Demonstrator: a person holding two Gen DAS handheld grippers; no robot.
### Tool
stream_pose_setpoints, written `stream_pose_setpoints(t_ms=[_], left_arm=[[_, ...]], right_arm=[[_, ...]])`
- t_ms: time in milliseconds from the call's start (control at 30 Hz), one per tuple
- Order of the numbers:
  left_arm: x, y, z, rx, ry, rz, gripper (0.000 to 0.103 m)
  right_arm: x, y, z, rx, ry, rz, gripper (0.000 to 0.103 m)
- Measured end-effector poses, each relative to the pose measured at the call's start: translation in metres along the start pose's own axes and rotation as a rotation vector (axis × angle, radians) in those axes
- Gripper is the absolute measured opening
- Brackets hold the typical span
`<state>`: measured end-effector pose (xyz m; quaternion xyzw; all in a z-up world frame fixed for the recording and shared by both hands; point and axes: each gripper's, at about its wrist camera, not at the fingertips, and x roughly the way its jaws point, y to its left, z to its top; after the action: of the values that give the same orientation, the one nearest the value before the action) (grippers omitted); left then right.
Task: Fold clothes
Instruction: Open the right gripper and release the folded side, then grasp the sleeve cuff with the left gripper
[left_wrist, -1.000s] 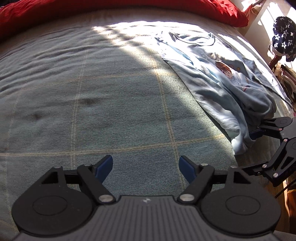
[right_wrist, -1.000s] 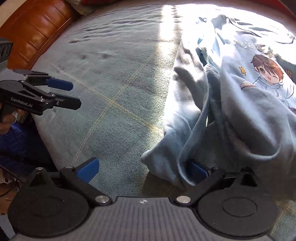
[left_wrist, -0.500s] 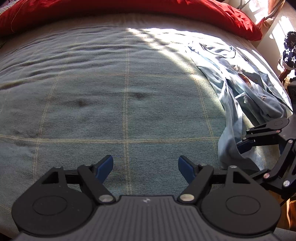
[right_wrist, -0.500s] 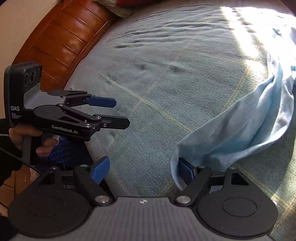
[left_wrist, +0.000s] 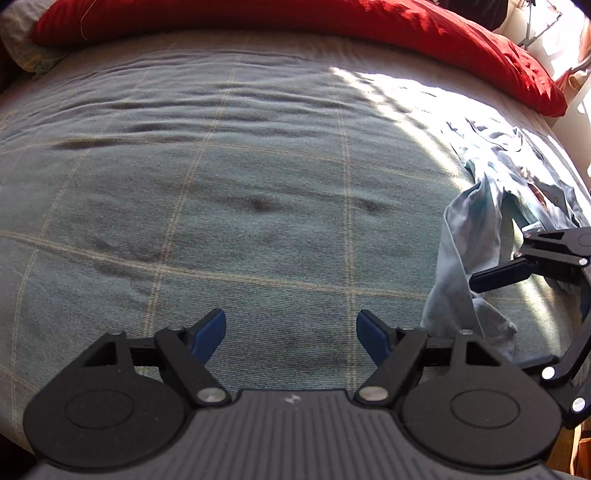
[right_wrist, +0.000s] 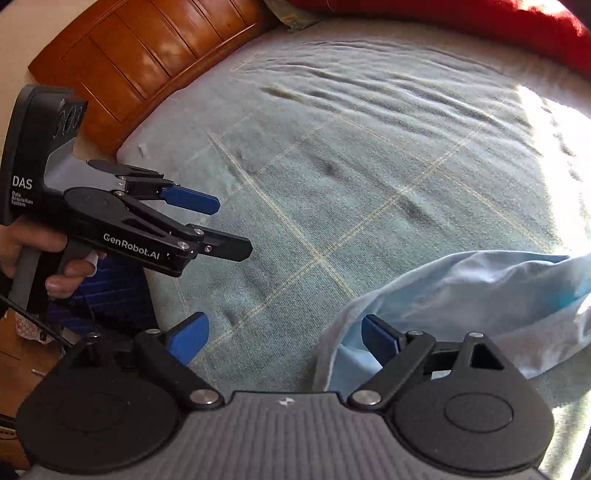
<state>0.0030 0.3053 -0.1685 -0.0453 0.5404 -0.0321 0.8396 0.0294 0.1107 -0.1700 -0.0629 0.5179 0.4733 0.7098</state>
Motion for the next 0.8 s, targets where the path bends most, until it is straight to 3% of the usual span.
stream_pose_setpoints(t_ms=[100, 233, 333, 433, 600, 667, 733, 800], left_arm=[[0.005, -0.008, 0.002, 0.002, 0.007, -0.012, 0.078], [0.011, -0.033, 0.006, 0.030, 0.021, -0.050, 0.078], [0.016, -0.056, 0.009, 0.060, 0.034, -0.076, 0.078], [0.019, -0.083, 0.012, 0.077, 0.045, -0.105, 0.078], [0.024, -0.115, 0.009, 0.025, 0.061, -0.109, 0.076], [0.025, -0.127, 0.005, 0.006, 0.064, -0.072, 0.061], [0.027, -0.135, 0.001, -0.012, 0.076, -0.009, 0.035], [0.029, -0.139, -0.002, -0.044, 0.080, 0.034, 0.028]], right_arm=[[-0.017, 0.002, -0.010, -0.092, 0.007, -0.096, 0.099], [-0.034, -0.009, -0.028, -0.112, 0.017, -0.220, 0.099], [-0.042, -0.024, -0.046, -0.077, 0.019, -0.248, 0.102], [-0.045, -0.039, -0.063, 0.009, 0.103, -0.209, 0.102], [-0.057, -0.049, -0.092, 0.059, 0.125, -0.242, 0.102], [-0.061, -0.054, -0.101, 0.092, 0.125, -0.256, 0.102], [-0.067, -0.059, -0.109, 0.108, 0.118, -0.259, 0.102], [-0.073, -0.062, -0.115, 0.119, 0.111, -0.263, 0.102]])
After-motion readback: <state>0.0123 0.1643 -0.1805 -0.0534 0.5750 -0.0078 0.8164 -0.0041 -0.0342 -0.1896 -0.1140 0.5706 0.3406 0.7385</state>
